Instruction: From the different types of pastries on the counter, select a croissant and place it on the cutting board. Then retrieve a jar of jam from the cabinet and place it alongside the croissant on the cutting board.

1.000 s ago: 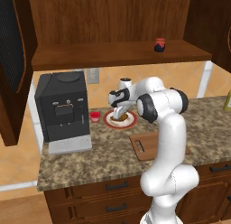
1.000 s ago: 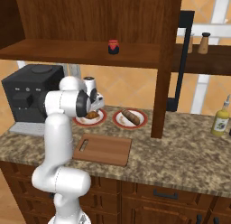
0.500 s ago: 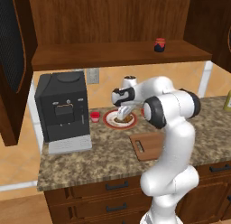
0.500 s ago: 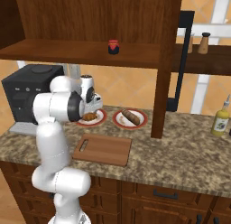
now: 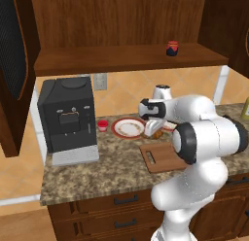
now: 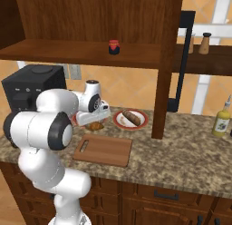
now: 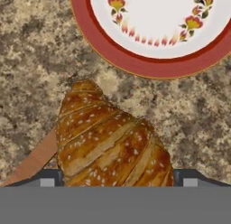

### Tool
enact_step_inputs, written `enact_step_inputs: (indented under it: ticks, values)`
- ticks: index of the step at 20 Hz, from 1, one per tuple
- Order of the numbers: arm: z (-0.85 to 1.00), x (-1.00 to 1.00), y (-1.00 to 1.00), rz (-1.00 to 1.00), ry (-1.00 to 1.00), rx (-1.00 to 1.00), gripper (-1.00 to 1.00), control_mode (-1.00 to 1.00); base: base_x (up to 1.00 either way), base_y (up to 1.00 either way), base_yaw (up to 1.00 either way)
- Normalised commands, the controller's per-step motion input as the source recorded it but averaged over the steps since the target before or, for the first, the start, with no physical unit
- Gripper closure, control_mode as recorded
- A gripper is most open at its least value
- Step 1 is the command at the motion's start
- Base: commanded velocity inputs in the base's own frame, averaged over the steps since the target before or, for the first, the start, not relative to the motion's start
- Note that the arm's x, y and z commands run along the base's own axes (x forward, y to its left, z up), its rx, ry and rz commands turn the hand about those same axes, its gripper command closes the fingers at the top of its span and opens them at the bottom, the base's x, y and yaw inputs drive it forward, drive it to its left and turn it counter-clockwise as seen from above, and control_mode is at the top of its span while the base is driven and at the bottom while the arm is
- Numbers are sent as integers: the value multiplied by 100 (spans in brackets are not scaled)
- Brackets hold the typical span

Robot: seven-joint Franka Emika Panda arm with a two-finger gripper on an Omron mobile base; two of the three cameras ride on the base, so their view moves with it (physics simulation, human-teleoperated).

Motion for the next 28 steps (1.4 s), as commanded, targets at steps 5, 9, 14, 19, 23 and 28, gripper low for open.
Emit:
enact_step_inputs:
  ticks: [5, 9, 14, 19, 23, 28]
  values:
    - [7, -62, -69, -16, 5, 0, 100, -100, 0, 0, 0]
    - [1, -35, -68, -18, 10, 0, 100, -100, 0, 0, 0]
    - [0, -23, -74, -15, 5, 0, 100, -100, 0, 0, 0]
    - [-2, -6, -61, -11, 4, 0, 100, -100, 0, 0, 0]
    - [-23, -1, -5, -10, 6, 0, 100, -100, 0, 0, 0]
    - [-26, -1, 27, -6, 5, 0, 100, -100, 0, 0, 0]
